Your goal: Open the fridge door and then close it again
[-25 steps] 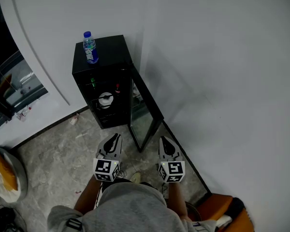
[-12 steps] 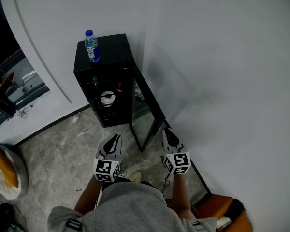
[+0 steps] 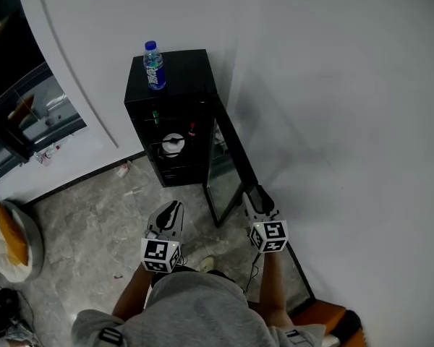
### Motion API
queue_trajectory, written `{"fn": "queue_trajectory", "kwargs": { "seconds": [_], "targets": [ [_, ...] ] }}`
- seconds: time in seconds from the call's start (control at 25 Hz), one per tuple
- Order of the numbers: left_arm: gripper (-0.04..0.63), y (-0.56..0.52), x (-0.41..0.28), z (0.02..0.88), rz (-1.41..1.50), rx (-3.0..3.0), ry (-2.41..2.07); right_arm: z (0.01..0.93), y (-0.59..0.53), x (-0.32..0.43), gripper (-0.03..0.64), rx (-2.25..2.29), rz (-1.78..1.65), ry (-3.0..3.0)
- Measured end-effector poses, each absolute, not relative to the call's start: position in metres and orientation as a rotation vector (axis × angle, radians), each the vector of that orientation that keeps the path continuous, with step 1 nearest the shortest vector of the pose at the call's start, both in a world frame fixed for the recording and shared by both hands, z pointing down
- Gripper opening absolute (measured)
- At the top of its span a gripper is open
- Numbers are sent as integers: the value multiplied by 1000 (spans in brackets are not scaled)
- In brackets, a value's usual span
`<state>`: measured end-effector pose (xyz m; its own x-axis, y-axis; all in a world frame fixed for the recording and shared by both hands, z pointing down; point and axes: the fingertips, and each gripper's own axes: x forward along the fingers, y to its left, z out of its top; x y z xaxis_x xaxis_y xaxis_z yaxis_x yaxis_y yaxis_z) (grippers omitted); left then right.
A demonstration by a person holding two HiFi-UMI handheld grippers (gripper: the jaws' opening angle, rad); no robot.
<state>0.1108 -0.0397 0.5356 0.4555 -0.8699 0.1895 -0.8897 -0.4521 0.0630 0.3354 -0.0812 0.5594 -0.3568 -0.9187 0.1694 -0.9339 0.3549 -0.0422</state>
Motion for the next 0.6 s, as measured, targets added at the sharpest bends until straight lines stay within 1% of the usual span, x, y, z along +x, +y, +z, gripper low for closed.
{"fn": "queue_trajectory", "kwargs": {
  "seconds": [0.6],
  "targets": [
    [43,-51,96,538,197,2494,-1608,567,-95,332,201,1690,175,-2462]
  ]
}}
